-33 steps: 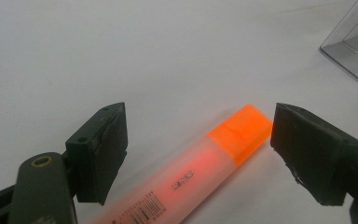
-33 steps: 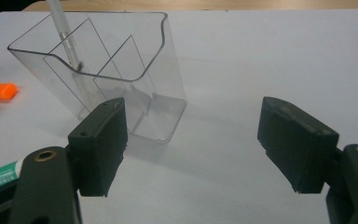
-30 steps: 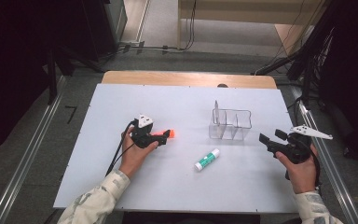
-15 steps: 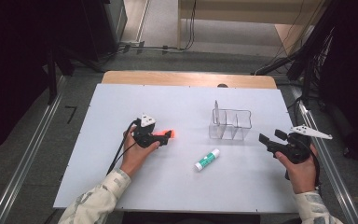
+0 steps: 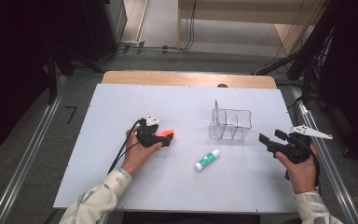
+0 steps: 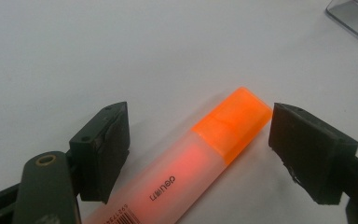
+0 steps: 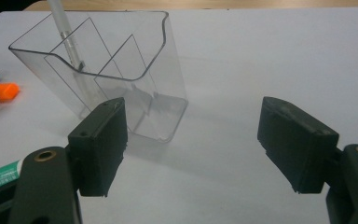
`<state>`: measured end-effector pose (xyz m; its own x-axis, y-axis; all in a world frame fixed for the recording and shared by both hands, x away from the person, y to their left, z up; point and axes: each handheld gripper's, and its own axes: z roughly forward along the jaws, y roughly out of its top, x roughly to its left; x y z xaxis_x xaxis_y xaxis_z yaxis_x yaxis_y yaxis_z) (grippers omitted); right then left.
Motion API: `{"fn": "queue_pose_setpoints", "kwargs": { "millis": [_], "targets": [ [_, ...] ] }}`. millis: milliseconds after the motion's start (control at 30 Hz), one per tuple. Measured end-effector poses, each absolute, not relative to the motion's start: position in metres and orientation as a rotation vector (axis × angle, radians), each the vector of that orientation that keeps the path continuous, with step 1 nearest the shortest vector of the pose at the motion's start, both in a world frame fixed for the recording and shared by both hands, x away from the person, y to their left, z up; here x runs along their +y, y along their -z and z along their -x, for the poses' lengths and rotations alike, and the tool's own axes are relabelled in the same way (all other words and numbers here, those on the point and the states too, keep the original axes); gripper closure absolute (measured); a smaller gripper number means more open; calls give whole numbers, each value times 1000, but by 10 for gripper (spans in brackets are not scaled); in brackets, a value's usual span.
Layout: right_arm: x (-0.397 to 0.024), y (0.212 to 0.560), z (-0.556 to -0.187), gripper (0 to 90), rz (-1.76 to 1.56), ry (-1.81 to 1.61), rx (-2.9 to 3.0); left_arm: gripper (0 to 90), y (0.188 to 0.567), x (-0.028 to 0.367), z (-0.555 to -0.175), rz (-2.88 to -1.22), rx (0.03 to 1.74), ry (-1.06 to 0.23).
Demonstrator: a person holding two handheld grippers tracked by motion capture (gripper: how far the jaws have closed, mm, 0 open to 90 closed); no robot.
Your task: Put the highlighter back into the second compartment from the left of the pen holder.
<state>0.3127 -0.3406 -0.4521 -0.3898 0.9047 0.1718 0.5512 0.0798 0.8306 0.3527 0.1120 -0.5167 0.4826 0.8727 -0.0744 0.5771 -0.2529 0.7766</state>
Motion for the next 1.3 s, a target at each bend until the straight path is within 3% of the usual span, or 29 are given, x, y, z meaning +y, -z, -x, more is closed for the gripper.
{"fn": "queue_pose_setpoints", "kwargs": {
  "millis": [333, 667, 1167, 1300],
  "targets": [
    [-341, 452, -313, 228, -1440, -1235, 1976, 236, 517, 108, -352, -1986, 1200, -522],
    [-341, 452, -312, 228, -1440, -1235, 1976, 339, 517, 105, -350, -2006, 1174, -555],
    [-340, 453, -313, 230, -1445, -1239, 1980, 560, 516, 105, -349, -2006, 1159, -550],
    [-341, 453, -313, 231, -1449, -1244, 1979, 655, 516, 105, -349, -2007, 1145, -544]
  ]
}}
